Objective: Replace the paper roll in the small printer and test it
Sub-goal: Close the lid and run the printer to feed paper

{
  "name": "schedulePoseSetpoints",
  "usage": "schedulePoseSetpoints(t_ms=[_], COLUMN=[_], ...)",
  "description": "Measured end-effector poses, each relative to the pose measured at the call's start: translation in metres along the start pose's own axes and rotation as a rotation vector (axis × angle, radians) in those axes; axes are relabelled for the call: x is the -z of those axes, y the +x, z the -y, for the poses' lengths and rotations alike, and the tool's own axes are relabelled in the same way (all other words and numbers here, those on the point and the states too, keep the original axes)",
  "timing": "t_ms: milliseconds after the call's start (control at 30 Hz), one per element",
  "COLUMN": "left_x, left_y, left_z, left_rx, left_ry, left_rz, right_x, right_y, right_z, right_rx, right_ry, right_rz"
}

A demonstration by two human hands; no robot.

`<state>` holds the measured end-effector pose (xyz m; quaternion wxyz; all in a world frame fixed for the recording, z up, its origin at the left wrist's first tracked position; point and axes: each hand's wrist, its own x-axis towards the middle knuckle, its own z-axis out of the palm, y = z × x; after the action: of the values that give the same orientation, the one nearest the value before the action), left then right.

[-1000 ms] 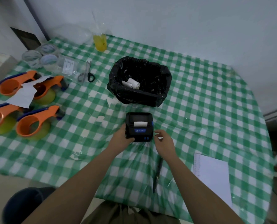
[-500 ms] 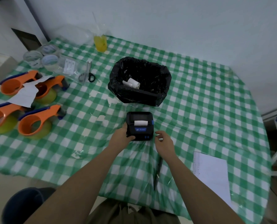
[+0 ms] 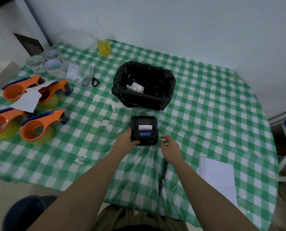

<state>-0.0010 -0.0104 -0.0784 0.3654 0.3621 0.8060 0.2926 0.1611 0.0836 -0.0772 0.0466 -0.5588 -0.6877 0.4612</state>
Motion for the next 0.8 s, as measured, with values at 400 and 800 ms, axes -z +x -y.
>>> schedulePoseSetpoints(t_ms=[400, 800], left_x=[0.0000, 0.0007], left_y=[0.0028, 0.0030], left_z=[0.0013, 0.0016], left_rx=[0.012, 0.002], left_ry=[0.008, -0.013], left_rz=[0.010, 0.010], right_x=[-0.0003, -0.0017], right_y=[0.0037, 0.0026], right_z=[0.0010, -0.0037], right_rx=[0.004, 0.001], right_ry=[-0.004, -0.030], right_rz=[0.010, 0.024])
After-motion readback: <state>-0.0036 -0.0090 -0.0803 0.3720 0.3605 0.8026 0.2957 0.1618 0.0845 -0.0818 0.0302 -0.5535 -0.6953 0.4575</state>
